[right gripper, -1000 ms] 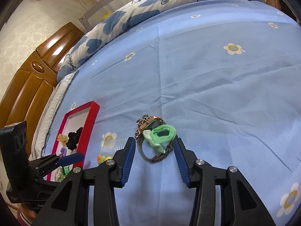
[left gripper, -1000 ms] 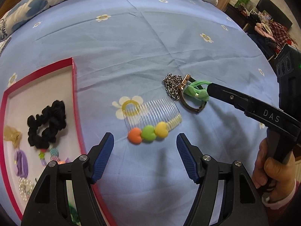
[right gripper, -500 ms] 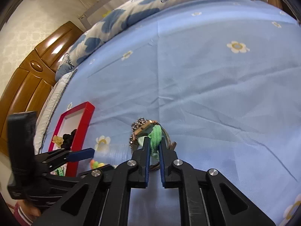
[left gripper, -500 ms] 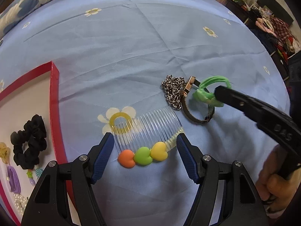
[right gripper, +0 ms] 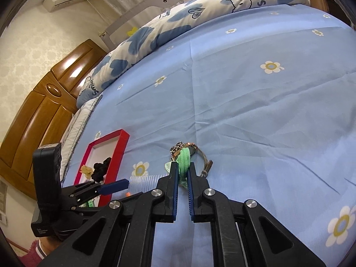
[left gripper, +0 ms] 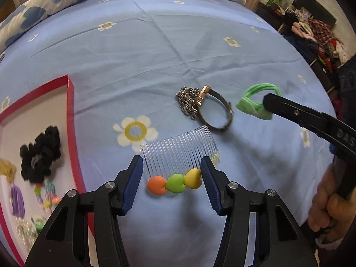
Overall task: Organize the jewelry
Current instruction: 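Grasp the heart-bead comb with the left tool while the right tool grasps the green hair tie, then carry the comb and green hair tie into the red tray with both tools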
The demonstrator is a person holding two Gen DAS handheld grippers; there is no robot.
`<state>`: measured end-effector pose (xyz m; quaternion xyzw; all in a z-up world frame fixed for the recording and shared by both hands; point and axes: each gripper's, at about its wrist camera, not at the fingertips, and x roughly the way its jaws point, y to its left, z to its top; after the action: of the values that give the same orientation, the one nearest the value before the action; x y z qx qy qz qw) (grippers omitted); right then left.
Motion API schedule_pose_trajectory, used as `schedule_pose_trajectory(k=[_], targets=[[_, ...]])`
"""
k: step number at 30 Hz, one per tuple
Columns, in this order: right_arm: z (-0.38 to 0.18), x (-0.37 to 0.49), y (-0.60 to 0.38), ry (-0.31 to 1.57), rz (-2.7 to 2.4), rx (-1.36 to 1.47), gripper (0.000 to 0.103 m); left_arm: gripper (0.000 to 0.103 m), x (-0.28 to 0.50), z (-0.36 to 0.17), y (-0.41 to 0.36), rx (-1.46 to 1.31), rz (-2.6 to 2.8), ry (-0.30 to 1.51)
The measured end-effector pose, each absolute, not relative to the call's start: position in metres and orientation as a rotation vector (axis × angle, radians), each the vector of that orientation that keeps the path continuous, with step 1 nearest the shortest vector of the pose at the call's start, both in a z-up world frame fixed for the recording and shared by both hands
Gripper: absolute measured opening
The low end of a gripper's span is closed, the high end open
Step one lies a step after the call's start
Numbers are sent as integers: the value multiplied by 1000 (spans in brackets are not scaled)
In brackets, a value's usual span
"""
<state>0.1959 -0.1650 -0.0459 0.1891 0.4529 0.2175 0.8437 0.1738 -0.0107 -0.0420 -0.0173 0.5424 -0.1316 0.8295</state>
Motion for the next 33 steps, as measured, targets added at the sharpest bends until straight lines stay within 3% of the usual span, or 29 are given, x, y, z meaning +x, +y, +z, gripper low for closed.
schedule_pose_trajectory(k=[12,33], targets=[[-36,175,-146,957,521,396,7,52,134,-14,29,-158,-221,1089],[-19,146,-7,1004,799,270,7,52,72,4,166,-318,52,1005]])
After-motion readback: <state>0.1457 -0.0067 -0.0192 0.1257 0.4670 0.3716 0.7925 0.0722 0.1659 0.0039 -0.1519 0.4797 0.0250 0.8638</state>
